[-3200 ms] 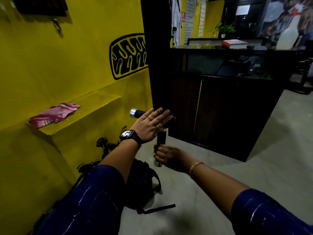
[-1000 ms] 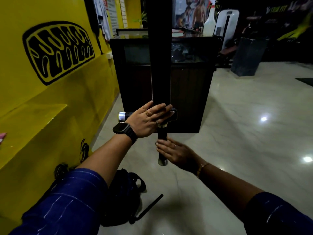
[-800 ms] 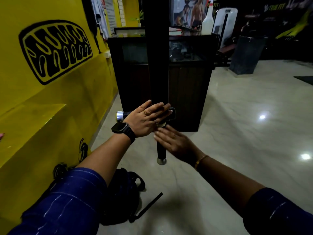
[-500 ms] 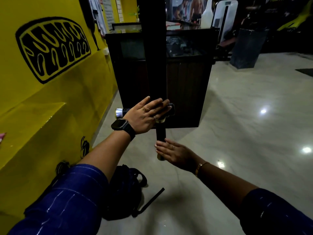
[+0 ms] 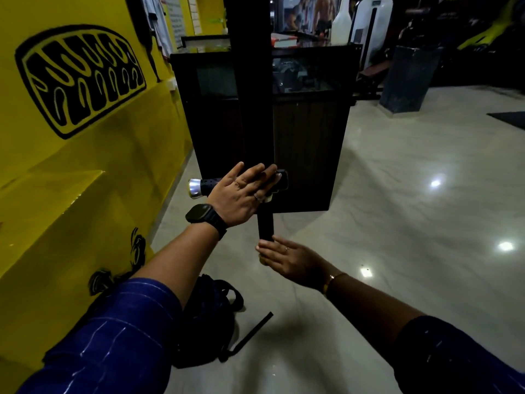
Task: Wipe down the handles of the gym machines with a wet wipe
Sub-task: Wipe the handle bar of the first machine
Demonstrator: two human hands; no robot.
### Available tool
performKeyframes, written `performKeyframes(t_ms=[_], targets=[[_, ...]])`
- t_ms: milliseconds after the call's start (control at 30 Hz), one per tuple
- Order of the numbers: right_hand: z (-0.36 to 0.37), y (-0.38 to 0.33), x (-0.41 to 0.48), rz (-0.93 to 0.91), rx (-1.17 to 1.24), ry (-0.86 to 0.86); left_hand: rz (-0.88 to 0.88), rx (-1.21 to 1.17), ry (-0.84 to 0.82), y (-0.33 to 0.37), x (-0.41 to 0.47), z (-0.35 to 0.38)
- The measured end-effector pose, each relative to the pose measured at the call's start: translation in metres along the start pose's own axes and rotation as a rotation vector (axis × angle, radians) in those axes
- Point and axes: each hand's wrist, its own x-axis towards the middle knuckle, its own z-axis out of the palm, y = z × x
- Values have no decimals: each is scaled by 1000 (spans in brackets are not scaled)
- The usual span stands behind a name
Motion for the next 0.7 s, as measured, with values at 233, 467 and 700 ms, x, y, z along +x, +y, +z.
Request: performKeyframes(t_ms=[233, 467, 700], targets=[[-15, 31, 24, 146, -23, 113, 7, -15, 31, 0, -1, 2], [1, 5, 2, 12, 29, 24, 14, -28, 36, 0, -1, 0], [-16, 40, 27, 140, -4, 114, 13, -43, 18, 0, -2, 2]])
